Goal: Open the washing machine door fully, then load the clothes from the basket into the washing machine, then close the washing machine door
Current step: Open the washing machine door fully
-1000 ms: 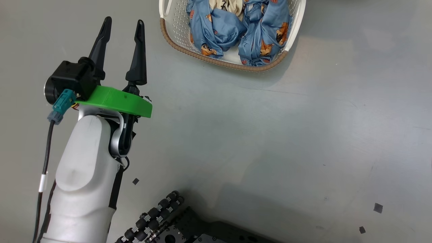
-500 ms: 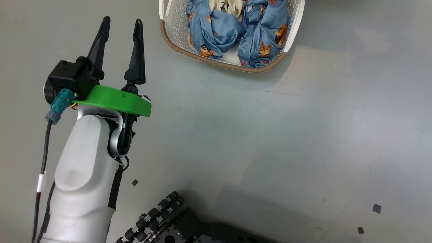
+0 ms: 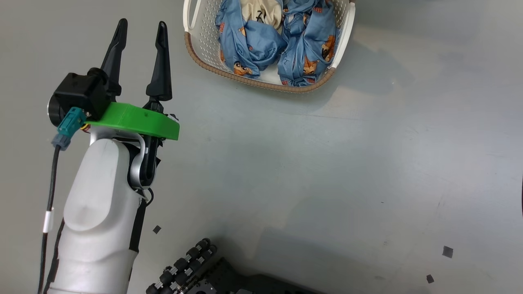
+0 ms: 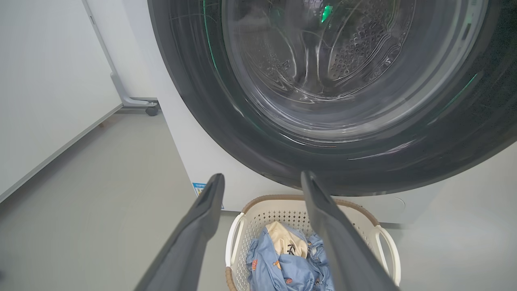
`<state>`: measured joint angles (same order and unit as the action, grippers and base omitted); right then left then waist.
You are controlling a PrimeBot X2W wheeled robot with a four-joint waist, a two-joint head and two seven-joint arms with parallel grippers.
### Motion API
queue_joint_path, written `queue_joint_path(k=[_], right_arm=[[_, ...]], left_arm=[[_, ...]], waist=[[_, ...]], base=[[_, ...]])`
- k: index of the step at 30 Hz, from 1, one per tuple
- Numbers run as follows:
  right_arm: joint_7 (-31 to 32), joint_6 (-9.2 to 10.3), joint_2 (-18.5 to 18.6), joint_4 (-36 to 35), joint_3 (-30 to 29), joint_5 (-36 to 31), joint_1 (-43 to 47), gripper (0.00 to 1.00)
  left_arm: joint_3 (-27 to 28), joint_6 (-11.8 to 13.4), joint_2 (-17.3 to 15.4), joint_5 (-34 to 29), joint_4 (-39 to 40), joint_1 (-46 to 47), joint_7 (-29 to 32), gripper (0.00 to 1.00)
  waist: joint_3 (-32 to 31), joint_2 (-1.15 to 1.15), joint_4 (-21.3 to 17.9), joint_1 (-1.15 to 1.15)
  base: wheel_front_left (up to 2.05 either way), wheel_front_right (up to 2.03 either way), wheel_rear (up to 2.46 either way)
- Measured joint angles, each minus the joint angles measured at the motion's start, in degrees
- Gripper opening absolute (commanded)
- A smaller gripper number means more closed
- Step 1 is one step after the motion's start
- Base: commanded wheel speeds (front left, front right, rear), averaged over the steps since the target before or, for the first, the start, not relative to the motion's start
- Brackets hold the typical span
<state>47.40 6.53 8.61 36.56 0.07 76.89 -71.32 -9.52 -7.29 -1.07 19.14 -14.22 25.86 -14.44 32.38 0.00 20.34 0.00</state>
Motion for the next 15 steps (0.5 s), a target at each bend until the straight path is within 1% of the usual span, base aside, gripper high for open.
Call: queue_joint_path(k=[15], right_arm=[[11.3, 0.01, -1.4, -2.3, 3.4, 3.3, 5.6, 0.00]], left_arm=[[-1.1, 0.0, 0.0, 0.0, 0.1, -0.1, 0.0, 1.00]], waist=[[-3.0, 0.00, -0.9, 0.00]], base=[[0.00, 0.00, 0.00]])
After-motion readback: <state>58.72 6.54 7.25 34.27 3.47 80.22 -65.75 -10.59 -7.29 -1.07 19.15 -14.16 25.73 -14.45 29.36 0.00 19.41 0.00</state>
